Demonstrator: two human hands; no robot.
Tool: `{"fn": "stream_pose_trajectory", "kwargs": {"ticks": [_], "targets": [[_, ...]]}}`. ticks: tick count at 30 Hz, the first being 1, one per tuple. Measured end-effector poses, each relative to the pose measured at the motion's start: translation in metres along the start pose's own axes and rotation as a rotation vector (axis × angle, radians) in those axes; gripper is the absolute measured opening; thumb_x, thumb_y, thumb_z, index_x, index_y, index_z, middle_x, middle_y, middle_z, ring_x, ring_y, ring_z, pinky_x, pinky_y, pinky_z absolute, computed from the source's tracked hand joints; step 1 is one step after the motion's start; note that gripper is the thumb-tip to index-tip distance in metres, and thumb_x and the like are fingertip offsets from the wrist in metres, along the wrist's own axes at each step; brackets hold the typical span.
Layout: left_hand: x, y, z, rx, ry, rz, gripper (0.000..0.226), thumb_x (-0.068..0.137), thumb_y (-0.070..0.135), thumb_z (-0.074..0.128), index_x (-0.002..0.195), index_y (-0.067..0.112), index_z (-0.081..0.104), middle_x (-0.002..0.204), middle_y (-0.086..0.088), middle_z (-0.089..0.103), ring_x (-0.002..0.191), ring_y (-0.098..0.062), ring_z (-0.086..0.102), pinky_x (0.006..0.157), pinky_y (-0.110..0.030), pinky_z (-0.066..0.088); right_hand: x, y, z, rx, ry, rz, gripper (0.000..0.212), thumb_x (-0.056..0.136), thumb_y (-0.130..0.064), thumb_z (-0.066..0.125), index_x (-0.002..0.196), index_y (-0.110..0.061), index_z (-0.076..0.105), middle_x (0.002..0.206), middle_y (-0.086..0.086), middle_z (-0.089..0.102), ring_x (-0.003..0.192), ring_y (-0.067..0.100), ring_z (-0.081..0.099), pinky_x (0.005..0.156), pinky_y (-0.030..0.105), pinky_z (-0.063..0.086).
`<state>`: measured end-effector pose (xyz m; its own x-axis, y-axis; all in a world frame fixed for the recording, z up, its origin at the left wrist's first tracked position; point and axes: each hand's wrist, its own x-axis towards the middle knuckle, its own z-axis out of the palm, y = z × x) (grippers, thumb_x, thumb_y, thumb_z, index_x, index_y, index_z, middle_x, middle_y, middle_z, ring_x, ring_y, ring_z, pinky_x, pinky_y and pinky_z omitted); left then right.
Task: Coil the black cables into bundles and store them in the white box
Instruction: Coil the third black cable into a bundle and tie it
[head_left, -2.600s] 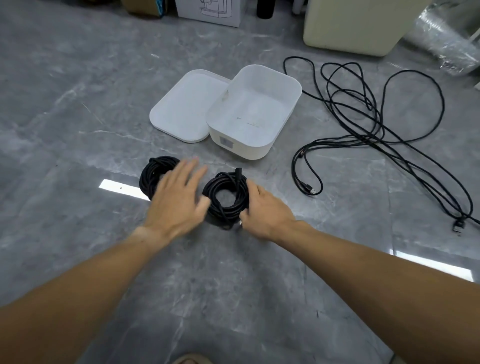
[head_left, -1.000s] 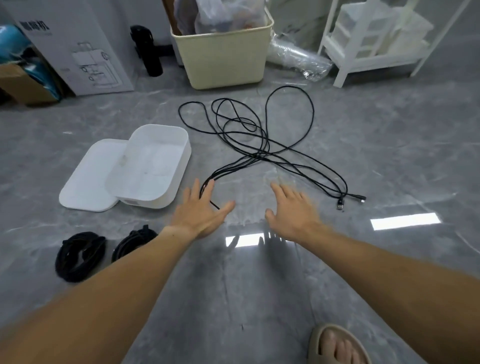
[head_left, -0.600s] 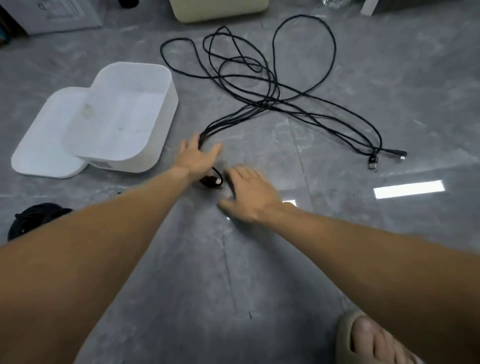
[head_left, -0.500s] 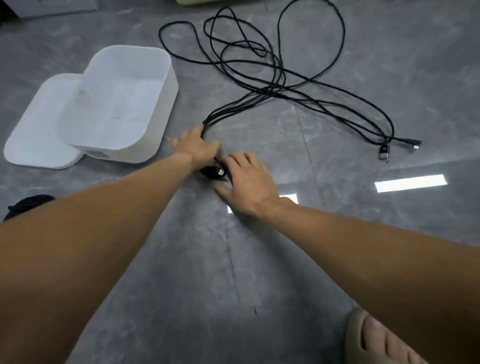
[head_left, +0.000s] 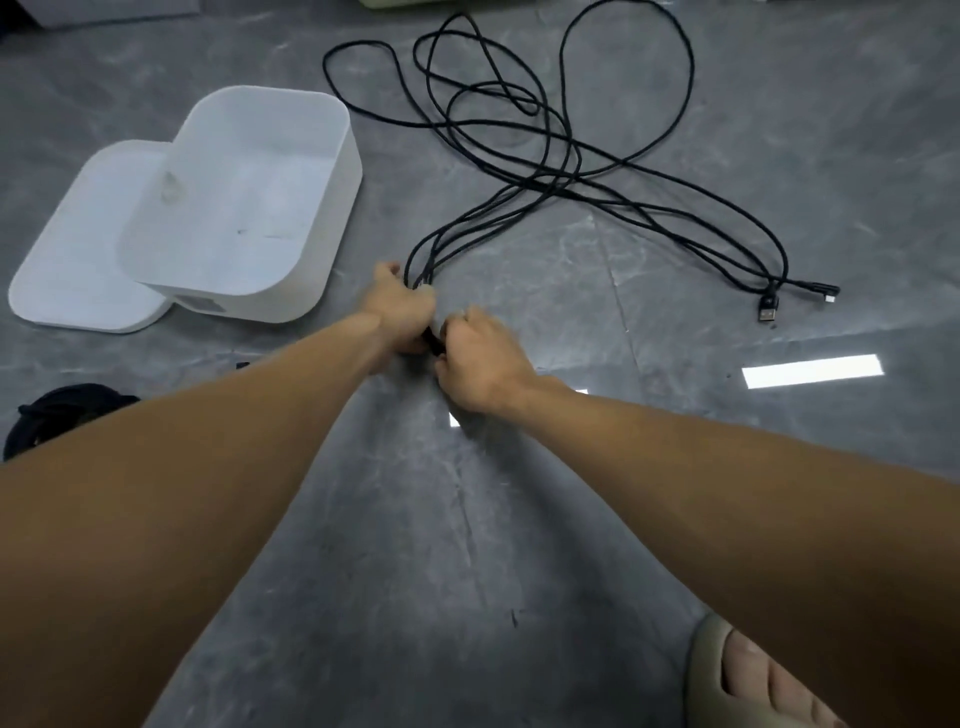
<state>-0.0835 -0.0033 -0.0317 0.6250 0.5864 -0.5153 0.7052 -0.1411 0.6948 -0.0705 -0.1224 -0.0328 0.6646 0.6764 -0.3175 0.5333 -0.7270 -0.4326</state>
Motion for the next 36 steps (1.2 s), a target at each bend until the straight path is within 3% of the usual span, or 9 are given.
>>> {"fn": "stream_pose_trajectory", "kwargs": {"ticks": [4, 6, 11, 14, 18, 23, 27, 30, 36], "targets": [[-0.012, 0.010, -0.004, -0.237, -0.151, -0.114, 0.020, 0.092, 0.031, 0.049, 0.096, 0.015, 0.059, 0.067, -0.003, 0.057, 0.054, -0.016, 0.056, 0.053, -0.026, 0.048, -0.008, -0.002, -0.009, 0.167, -0.065, 0.052, 0.024, 0.095, -0.011, 0.052, 0.119, -0.007, 0.056, 0.123, 0.017, 0.059, 0.113, 0.033, 0.055, 0.087, 0.037, 0.044], [-0.017, 0.014, -0.005, -0.256, -0.157, -0.086, 0.018, 0.096, 0.032, 0.047, 0.095, 0.021, 0.061, 0.054, 0.003, 0.049, 0.049, -0.012, 0.050, 0.051, -0.024, 0.045, -0.010, -0.004, -0.014, 0.228, -0.110, 0.085, 0.014, 0.094, -0.010, 0.051, 0.107, -0.009, 0.057, 0.114, 0.016, 0.062, 0.106, 0.033, 0.058, 0.078, 0.035, 0.044], [-0.035, 0.022, -0.021, -0.405, -0.165, -0.038, 0.020, 0.101, 0.032, 0.050, 0.091, 0.015, 0.054, 0.069, -0.005, 0.049, 0.057, -0.015, 0.057, 0.061, -0.031, 0.058, -0.016, -0.006, -0.037, 0.456, -0.133, 0.165, 0.024, 0.098, -0.010, 0.050, 0.074, -0.015, 0.052, 0.077, 0.004, 0.055, 0.080, 0.025, 0.055, 0.060, 0.028, 0.040], [-0.048, 0.034, -0.032, -0.579, -0.219, -0.040, 0.017, 0.100, 0.029, 0.056, 0.097, 0.012, 0.060, 0.067, -0.002, 0.056, 0.067, -0.015, 0.064, 0.072, -0.030, 0.059, -0.026, -0.013, -0.056, 0.461, -0.169, 0.101, 0.017, 0.099, -0.012, 0.047, 0.087, -0.010, 0.058, 0.077, 0.006, 0.056, 0.076, 0.023, 0.055, 0.061, 0.029, 0.042], [-0.069, 0.063, -0.040, -0.672, -0.264, 0.044, 0.012, 0.100, 0.019, 0.056, 0.099, 0.015, 0.067, 0.090, 0.005, 0.056, 0.080, -0.010, 0.051, 0.089, -0.032, 0.049, -0.042, -0.025, -0.092, 0.451, -0.142, 0.034, 0.030, 0.098, -0.014, 0.043, 0.069, -0.025, 0.043, 0.067, 0.001, 0.050, 0.067, 0.021, 0.051, 0.070, 0.038, 0.051], [-0.093, 0.117, -0.065, -0.744, -0.275, 0.106, 0.007, 0.096, 0.009, 0.061, 0.101, 0.011, 0.066, 0.081, -0.002, 0.064, 0.079, -0.016, 0.066, 0.072, -0.022, 0.055, -0.057, -0.043, -0.154, 0.398, -0.070, -0.067, 0.013, 0.101, -0.017, 0.039, 0.101, -0.014, 0.052, 0.078, 0.005, 0.055, 0.074, 0.022, 0.052, 0.061, 0.030, 0.040], [-0.121, 0.169, -0.087, -0.809, -0.277, 0.136, 0.020, 0.101, 0.020, 0.055, 0.101, 0.002, 0.064, 0.087, -0.010, 0.072, 0.069, -0.015, 0.073, 0.061, -0.019, 0.057, -0.068, -0.060, -0.205, 0.402, -0.030, -0.104, 0.026, 0.102, -0.017, 0.037, 0.079, -0.012, 0.045, 0.075, 0.008, 0.050, 0.075, 0.025, 0.047, 0.069, 0.042, 0.044], [-0.148, 0.210, -0.104, -0.789, -0.302, 0.223, 0.015, 0.104, 0.008, 0.044, 0.101, 0.003, 0.058, 0.094, -0.012, 0.068, 0.066, -0.014, 0.070, 0.062, -0.021, 0.059, -0.076, -0.068, -0.245, 0.356, 0.042, -0.098, 0.025, 0.103, -0.019, 0.038, 0.089, -0.008, 0.056, 0.075, 0.001, 0.051, 0.073, 0.022, 0.047, 0.060, 0.025, 0.038], [-0.208, 0.289, -0.146, -0.776, -0.296, 0.362, 0.041, 0.097, -0.006, 0.050, 0.134, 0.010, 0.042, 0.096, -0.012, 0.071, 0.068, -0.016, 0.073, 0.065, -0.025, 0.058, -0.100, -0.085, -0.328, 0.288, 0.177, -0.182, 0.023, 0.104, -0.013, 0.038, 0.087, -0.014, 0.053, 0.086, 0.004, 0.055, 0.084, 0.022, 0.048, 0.063, 0.031, 0.034]]}}
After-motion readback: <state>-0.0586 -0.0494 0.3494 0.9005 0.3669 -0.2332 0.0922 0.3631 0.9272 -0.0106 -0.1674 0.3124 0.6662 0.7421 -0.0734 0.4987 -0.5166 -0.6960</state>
